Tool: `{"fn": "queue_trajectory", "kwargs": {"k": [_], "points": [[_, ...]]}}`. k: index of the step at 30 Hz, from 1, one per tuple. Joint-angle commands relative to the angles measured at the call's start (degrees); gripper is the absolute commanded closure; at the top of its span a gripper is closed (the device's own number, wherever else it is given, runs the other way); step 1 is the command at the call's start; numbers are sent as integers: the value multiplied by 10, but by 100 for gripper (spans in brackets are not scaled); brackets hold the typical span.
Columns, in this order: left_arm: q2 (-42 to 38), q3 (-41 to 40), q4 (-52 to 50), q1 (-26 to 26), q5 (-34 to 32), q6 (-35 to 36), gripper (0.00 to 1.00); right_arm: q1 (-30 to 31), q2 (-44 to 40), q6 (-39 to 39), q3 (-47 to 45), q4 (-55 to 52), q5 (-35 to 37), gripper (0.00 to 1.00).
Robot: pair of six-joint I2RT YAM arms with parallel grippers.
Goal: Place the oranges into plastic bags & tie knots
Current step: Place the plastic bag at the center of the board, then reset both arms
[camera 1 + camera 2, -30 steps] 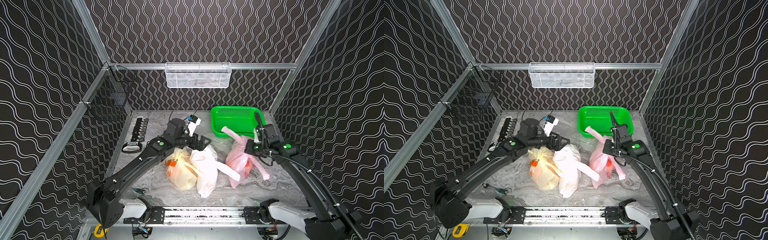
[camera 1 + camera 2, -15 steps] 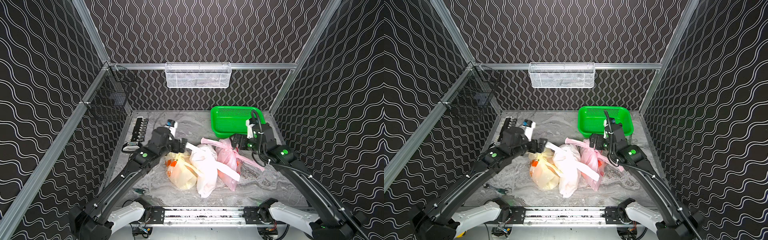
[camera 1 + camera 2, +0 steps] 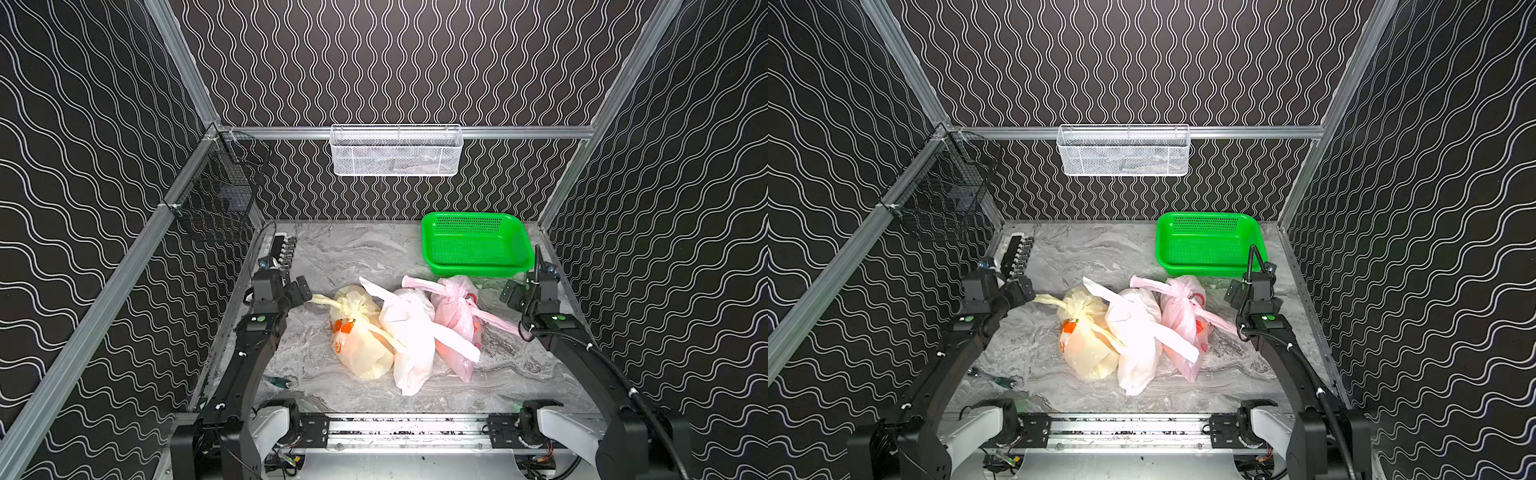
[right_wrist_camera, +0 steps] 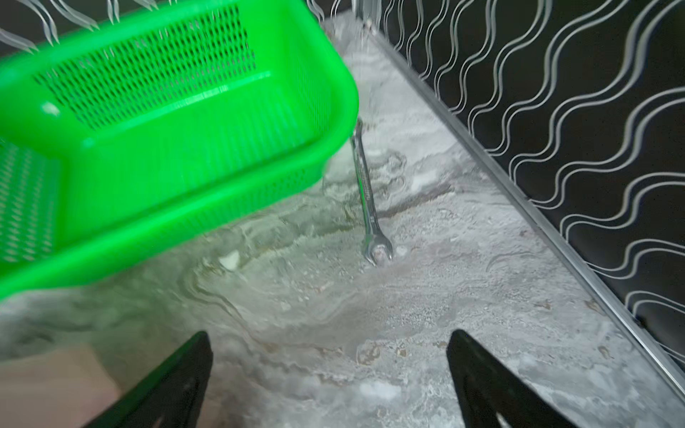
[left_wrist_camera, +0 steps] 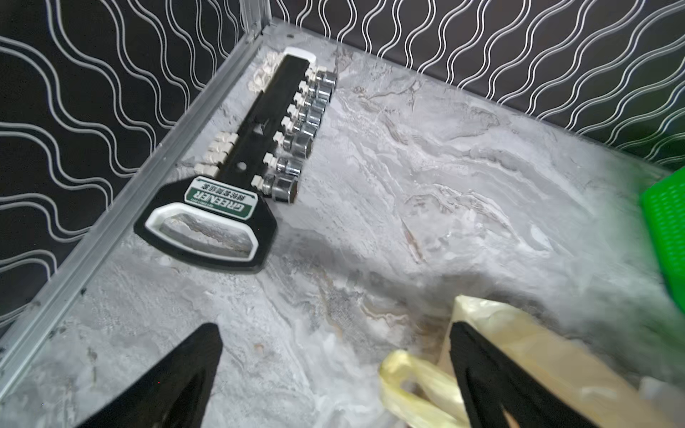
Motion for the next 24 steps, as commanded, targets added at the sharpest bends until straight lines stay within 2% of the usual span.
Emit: {"fn": "queue_trajectory", "kwargs": {"k": [1,5,9,12,14,17,19,21,24], "points": [[-20,-51,126,3,-46,40,1,-5,35,-52,-18,116,-23,0],[-44,-149,255,3,-23,107,1,-6,110,-81,-19,162,-24,0],[-3,-196,346,-6,-23,128,1,-6,157,-94,-39,243,-26,0],[55,-243,468,-14,-12,126,1,-7,182,-107,-48,289,-31,0],[112,-275,591,-12,21,128,1,-8,192,-117,-49,302,-45,0],[168,-253,624,-12,102,169,1,-13,203,-140,-77,385,-87,0],[209,-253,692,-13,111,177,1,-17,206,-150,-72,396,-102,0],[261,-248,734,-11,112,181,1,-23,215,-159,-90,476,-125,0],[382,-241,858,-1,144,171,1,-31,231,-174,-96,519,-140,0]]}}
